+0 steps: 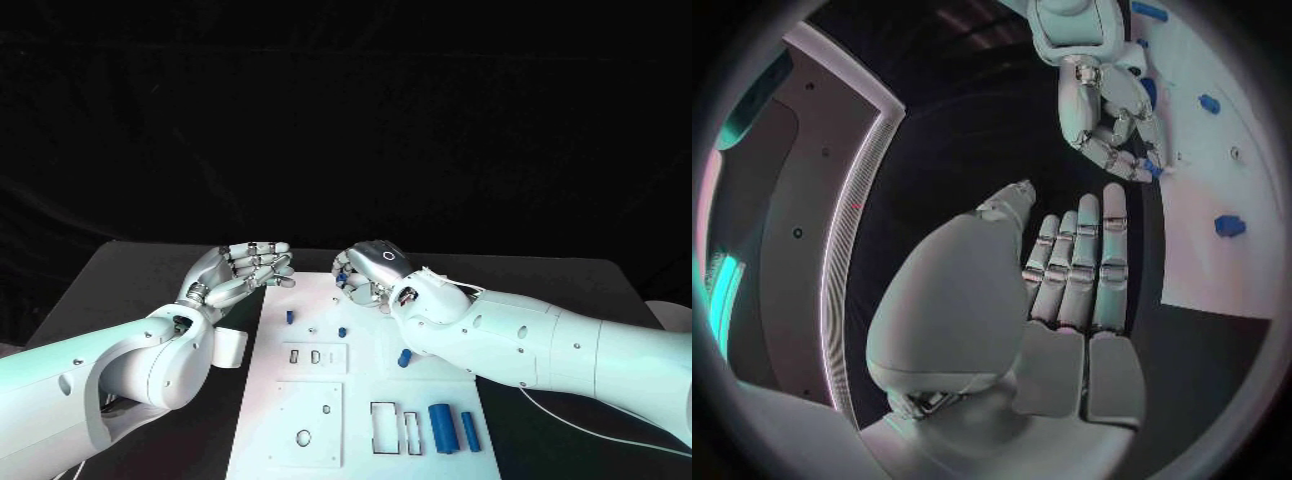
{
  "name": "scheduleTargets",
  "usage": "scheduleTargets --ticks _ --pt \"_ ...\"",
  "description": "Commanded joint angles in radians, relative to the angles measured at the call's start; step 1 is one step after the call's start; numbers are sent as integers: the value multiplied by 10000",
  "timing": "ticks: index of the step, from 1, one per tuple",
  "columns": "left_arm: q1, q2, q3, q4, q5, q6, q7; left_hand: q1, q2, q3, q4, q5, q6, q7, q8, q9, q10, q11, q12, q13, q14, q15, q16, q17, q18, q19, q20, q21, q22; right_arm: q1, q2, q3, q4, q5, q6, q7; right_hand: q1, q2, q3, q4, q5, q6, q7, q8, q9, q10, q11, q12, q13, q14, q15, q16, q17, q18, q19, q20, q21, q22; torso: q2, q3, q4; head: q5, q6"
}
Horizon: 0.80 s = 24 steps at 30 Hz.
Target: Assemble the parts on the task board
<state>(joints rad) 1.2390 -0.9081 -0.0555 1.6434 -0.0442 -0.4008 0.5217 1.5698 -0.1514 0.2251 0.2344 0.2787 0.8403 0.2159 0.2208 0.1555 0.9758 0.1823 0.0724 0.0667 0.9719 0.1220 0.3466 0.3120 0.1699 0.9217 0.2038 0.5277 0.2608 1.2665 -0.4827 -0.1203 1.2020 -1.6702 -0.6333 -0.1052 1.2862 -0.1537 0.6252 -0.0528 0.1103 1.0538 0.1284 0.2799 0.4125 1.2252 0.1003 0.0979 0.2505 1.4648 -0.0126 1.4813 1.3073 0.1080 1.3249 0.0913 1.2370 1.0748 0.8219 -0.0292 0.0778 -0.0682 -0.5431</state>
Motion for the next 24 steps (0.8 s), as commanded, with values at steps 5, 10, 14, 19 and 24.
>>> scheduleTargets --ticks 5,10,14,19,24 --pt "28 19 11 -10 -35 23 13 -5 -27 2 -73 -50 -83 95 -45 11 -77 -23 -50 -11 -18 28 34 12 42 -75 31 51 21 -34 9 -22 -21 -19 613 14 -14 58 -14 -10 -1 -107 -2 41 26 360 -420 44 19 697 -36 58 650 -85 21 -36 33 -2 1 -4 -8 6 -37" --pt "34 22 11 -28 -36 20 -4 -12 -27 2 -79 -53 -93 98 -49 11 -90 -18 -56 -12 -29 32 29 18 40 -97 34 66 32 -36 1 -22 -22 -6 676 9 -17 57 -16 -9 -3 -108 -2 41 27 360 -420 43 20 696 -36 56 644 -86 21 -36 34 1 7 -1 -1 6 -30" --pt "39 23 11 -38 -36 20 -14 -12 -27 2 -79 -53 -93 98 -49 11 -90 -18 -56 -12 -29 32 29 18 40 -97 34 66 32 -36 -2 -22 -29 -1 710 -1 -30 58 -18 0 -5 -108 -3 41 31 364 -420 44 25 697 -35 61 653 -86 22 -34 37 7 13 -4 -3 11 -38" --pt "43 23 11 -41 -36 20 -22 -14 -25 2 -82 -53 -97 99 -50 11 -96 -16 -58 -12 -34 34 27 21 38 -107 35 73 37 -36 -18 -23 0 2 741 -1 -48 55 -24 11 -3 -109 -4 41 37 368 -420 44 30 697 -34 62 653 -88 25 -33 43 19 12 -8 9 -1 -56" --pt "46 17 11 -42 -36 15 -25 -14 -25 2 -82 -53 -97 99 -50 11 -96 -16 -58 -12 -34 34 27 21 38 -107 35 73 37 -37 -39 -23 28 -2 744 -12 -48 55 -24 11 -3 -109 -4 41 37 368 -420 44 30 697 -34 62 653 -88 25 -33 43 19 10 -17 18 -13 -52"
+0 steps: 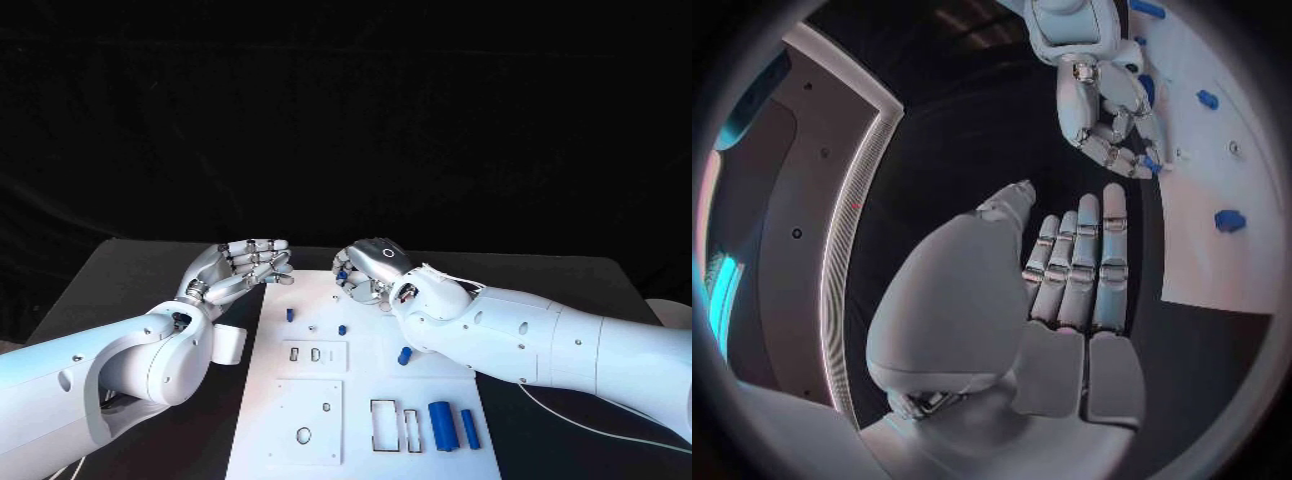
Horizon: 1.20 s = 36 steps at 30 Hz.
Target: Assemble the parts on the task board
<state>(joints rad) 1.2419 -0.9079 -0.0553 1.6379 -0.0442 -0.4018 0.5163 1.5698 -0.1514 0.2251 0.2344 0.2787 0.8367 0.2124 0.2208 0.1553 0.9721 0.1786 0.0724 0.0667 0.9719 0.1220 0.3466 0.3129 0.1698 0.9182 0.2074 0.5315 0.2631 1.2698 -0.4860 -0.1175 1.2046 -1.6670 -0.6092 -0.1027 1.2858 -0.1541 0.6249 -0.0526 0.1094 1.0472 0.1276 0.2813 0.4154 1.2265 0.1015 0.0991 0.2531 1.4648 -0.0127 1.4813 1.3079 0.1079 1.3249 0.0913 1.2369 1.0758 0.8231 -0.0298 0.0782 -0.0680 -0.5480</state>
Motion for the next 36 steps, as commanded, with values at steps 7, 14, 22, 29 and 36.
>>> scheduleTargets --ticks 7,14,22,29,36 --pt "21 7 10 4 -36 44 0 -7 -14 14 -104 -52 -74 138 -54 14 -80 27 -65 -14 -48 39 21 25 38 -108 0 66 35 -69 -22 -50 9 -45 414 -45 -85 22 -36 21 20 -74 4 10 17 330 -427 11 14 696 -30 67 650 -74 -16 -29 -3 -52 5 -13 20 -17 7" --pt "24 -2 10 -14 -36 44 -18 -7 -14 14 -104 -52 -74 138 -54 14 -80 27 -65 -14 -48 39 21 25 38 -108 0 66 35 -70 -47 -50 65 -50 182 -11 -94 8 -31 23 34 -97 10 -4 21 298 -421 -10 15 698 -26 75 668 -79 -9 -26 11 -25 7 -10 22 -9 11" --pt "25 -1 10 -20 -36 42 -36 -4 -8 20 -116 -51 -80 139 -56 15 -90 29 -67 -14 -55 42 18 32 37 -127 2 85 48 -70 -65 -50 80 -51 10 -12 -153 -53 -17 45 38 -209 56 -75 22 174 -372 -95 12 696 9 82 670 -74 -38 -4 -16 -45 7 -15 27 -10 24" --pt "26 -2 10 -34 -36 41 -54 -9 -10 20 -122 -54 -90 141 -59 15 -101 33 -70 -14 -67 46 12 37 34 -147 5 99 57 -71 -108 -49 109 -66 -116 -53 -171 -72 -11 52 33 -236 69 -93 25 141 -358 -120 11 696 22 87 678 -71 -49 6 -28 -56 3 -15 21 -4 48" --pt "27 -3 10 -35 -36 44 -64 -12 -10 21 -128 -55 -97 143 -62 15 -109 36 -72 -14 -77 49 8 41 33 -163 7 109 65 -71 -116 -49 108 -69 -31 -76 -302 -217 -4 111 -24 -452 172 -240 1 -109 -262 -284 -30 688 109 91 668 -64 -96 62 -82 -103 17 -20 27 -15 63"
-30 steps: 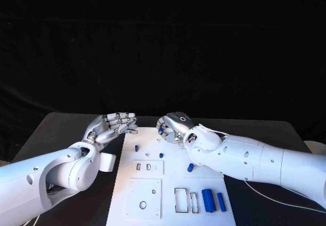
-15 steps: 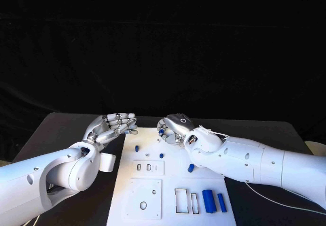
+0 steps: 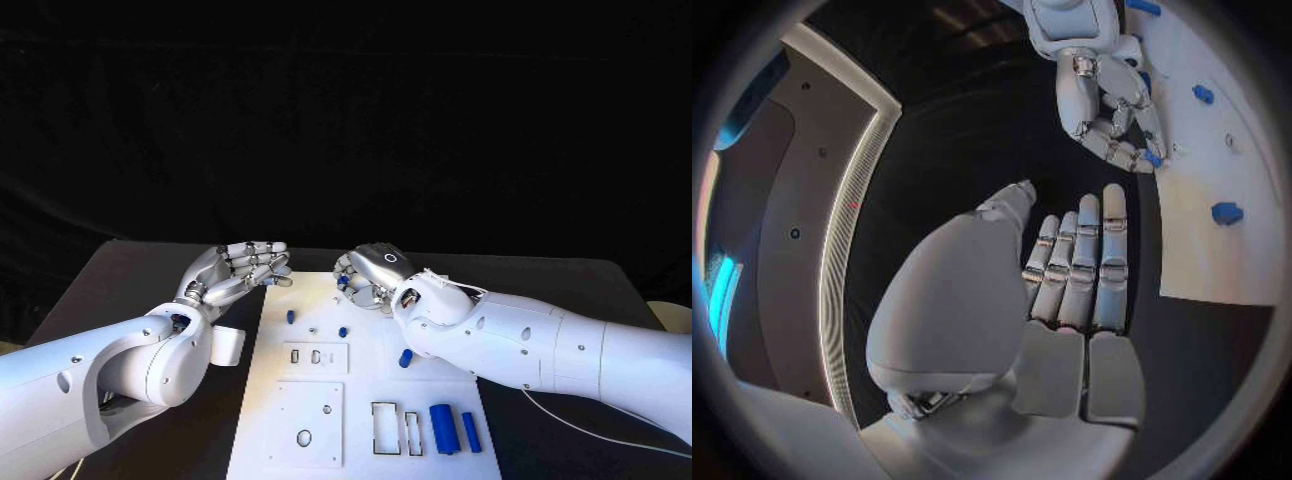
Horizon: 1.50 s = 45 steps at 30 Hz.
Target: Assemble the parts on the task board
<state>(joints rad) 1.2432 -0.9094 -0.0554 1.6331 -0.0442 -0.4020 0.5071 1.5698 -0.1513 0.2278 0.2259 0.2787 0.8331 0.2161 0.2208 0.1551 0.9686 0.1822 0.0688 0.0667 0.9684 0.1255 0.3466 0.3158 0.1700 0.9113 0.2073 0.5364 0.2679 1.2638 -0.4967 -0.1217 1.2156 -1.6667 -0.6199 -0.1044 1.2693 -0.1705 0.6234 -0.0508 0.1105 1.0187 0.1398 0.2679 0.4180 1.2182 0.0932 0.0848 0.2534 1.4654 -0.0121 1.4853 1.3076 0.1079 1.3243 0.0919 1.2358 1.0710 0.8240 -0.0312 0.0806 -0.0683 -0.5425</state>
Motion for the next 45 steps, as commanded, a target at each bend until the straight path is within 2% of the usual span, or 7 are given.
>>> scheduleTargets --ticks 1,15,26,31,34,38,45 --pt "14 12 10 14 -36 45 29 -16 -9 -6 -50 -55 -71 108 -66 17 -87 4 -38 -15 -55 19 1 18 29 -116 12 73 25 -11 -6 -7 -5 -71 92 -60 -155 -73 21 106 -45 -195 62 -128 -28 -75 -151 -169 -47 678 116 43 651 -62 -100 71 -83 -66 7 -6 5 -15 7" --pt "24 2 10 2 -36 35 -5 -47 -4 -5 -78 -59 -124 137 -87 15 -157 27 -48 -18 -112 43 -28 42 21 -217 29 130 65 -3 -105 -7 104 -52 320 -87 -473 -584 -434 380 304 -1110 400 -871 -233 -1686 260 -202 -694 477 473 -270 -89 119 -559 431 -800 -879 3 -11 15 -36 -3" --pt "27 -59 9 -43 -35 41 -21 -47 -4 -4 -86 -59 -132 140 -90 15 -167 31 -48 -18 -119 46 -31 47 21 -233 31 138 71 505 -2149 216 2265 1130 584 -350 -508 -543 -597 575 469 -786 375 -818 -198 -955 157 75 -683 527 390 -203 -13 -91 121 371 -15 218 -96 -12 -105 -142 86" --pt "27 -87 7 -67 -35 54 -42 -47 -4 -4 -86 -59 -132 140 -90 15 -167 31 -48 -18 -119 46 -31 47 21 -233 31 138 71 872 -3339 258 3090 1864 1483 -855 -664 -871 -1077 724 1093 -1059 63 -972 -224 1093 -344 1335 91 702 -25 154 743 -340 775 42 940 1532 -168 1 -240 -138 94" --pt "27 -80 7 -91 -34 72 -52 -30 -13 0 -114 -59 -134 128 -88 18 -168 29 -41 -15 -125 47 -34 55 22 -260 33 155 82 1014 -3969 269 3440 2435 1986 -1077 -546 -968 -1905 821 1206 -1434 13 -827 -83 1430 -405 2367 1095 709 -85 198 810 -369 798 -49 1032 1683 -193 7 -299 -111 107" --pt "25 -54 6 -141 -34 106 -57 -19 -16 3 -131 -58 -133 123 -85 20 -168 27 -37 -14 -129 48 -36 61 22 -276 35 166 90 1082 -4495 273 3791 2759 2498 -1303 231 -375 -3796 1489 1336 -2331 28 197 498 597 -365 7218 6054 777 -1 371 1183 -422 909 -33 1241 2078 -212 38 -329 -139 68" --pt "23 -45 5 -186 -34 126 -74 -18 -18 3 -136 -58 -133 122 -85 21 -168 27 -36 -13 -131 48 -37 62 22 -282 36 170 92 998 -4598 246 3737 2932 2680 -1683 707 -250 -4565 2205 1309 -2735 134 881 691 1954 -249 11989 10452 900 48 621 1854 -505 1108 72 1507 2517 -217 70 -379 -82 93"
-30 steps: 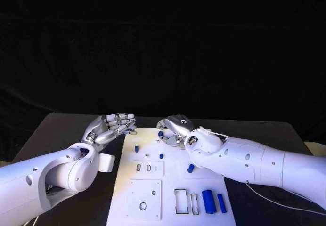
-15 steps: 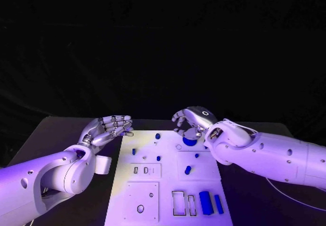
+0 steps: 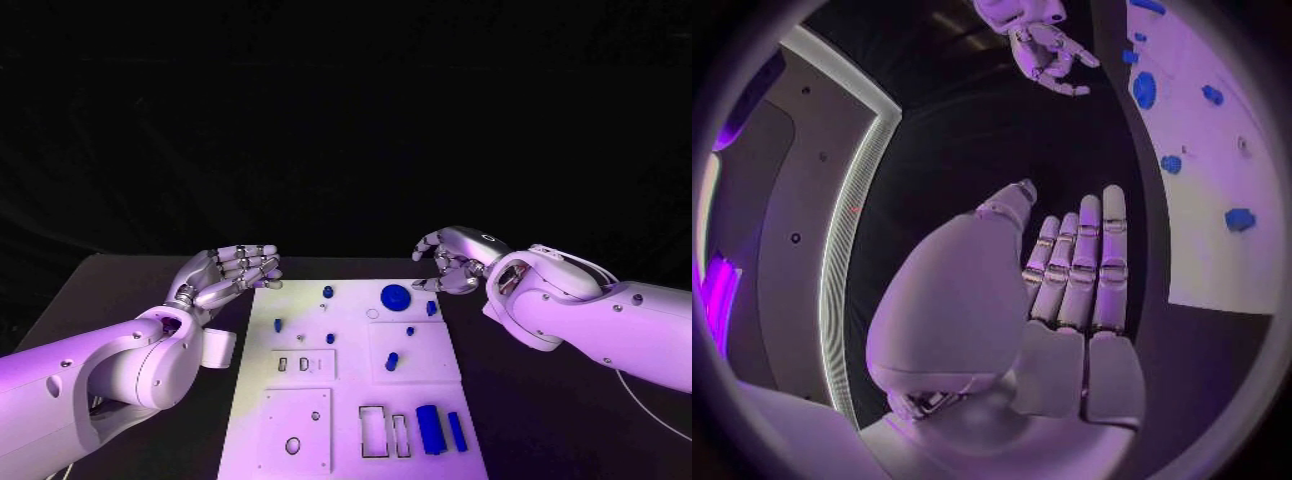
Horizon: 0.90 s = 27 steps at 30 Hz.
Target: Assemble the parts on the task board
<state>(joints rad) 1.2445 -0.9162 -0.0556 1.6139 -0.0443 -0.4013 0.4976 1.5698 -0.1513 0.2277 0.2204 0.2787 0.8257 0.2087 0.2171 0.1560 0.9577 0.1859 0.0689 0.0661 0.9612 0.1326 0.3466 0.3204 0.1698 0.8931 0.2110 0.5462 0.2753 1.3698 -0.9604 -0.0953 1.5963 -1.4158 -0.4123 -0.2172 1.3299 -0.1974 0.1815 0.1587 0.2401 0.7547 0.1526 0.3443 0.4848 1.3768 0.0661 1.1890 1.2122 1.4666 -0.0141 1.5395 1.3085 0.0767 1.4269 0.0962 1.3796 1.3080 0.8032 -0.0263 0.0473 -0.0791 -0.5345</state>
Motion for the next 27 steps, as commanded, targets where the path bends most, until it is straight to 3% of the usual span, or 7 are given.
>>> scheduleTargets --ticks 1,7,10,13,27 --pt "11 21 7 6 -34 120 19 -20 -21 2 -85 -59 -65 202 -51 11 -64 -8 -38 -7 -61 -23 -38 18 23 -108 -1 77 23 -89 77 -26 -113 453 591 -600 171 39 -238 228 27 -158 13 199 25 570 57 1477 1340 892 102 89 1869 -197 96 40 88 187 -9 24 -49 43 5" --pt "11 22 7 3 -34 128 11 -26 -25 0 -96 -59 -81 212 -57 11 -82 -2 -42 -9 -68 -19 -42 26 22 -131 3 93 33 -285 474 -60 -414 558 422 -733 292 57 -415 478 -5 -254 66 350 15 857 84 2193 2006 913 149 128 1984 -216 149 77 155 304 24 32 -4 17 -3" --pt "10 25 7 3 -34 135 9 -26 -25 0 -96 -59 -81 212 -57 11 -82 -2 -42 -9 -68 -19 -42 26 22 -131 3 93 33 -395 762 -79 -636 591 326 -744 365 75 -473 586 -9 -283 83 422 4 914 93 2351 2150 930 161 156 2069 -227 176 95 189 361 10 1 3 18 -20" --pt "10 23 7 6 -34 137 7 -26 -25 0 -96 -59 -81 212 -57 11 -82 -2 -42 -9 -68 -19 -42 26 22 -131 3 93 33 -474 1006 -101 -860 616 266 -752 407 99 -490 649 -5 -308 92 455 -7 954 102 2442 2235 937 170 168 2106 -234 193 104 212 397 24 5 23 50 -1" --pt "10 14 7 3 -35 143 6 -26 -25 0 -96 -59 -81 212 -57 11 -82 -2 -42 -9 -68 -19 -42 26 22 -131 3 93 33 -619 1655 -164 -1572 649 94 -701 496 190 -459 767 47 -327 104 529 -30 1038 117 2613 2392 954 186 194 2189 -252 237 119 271 488 24 18 18 97 -85"
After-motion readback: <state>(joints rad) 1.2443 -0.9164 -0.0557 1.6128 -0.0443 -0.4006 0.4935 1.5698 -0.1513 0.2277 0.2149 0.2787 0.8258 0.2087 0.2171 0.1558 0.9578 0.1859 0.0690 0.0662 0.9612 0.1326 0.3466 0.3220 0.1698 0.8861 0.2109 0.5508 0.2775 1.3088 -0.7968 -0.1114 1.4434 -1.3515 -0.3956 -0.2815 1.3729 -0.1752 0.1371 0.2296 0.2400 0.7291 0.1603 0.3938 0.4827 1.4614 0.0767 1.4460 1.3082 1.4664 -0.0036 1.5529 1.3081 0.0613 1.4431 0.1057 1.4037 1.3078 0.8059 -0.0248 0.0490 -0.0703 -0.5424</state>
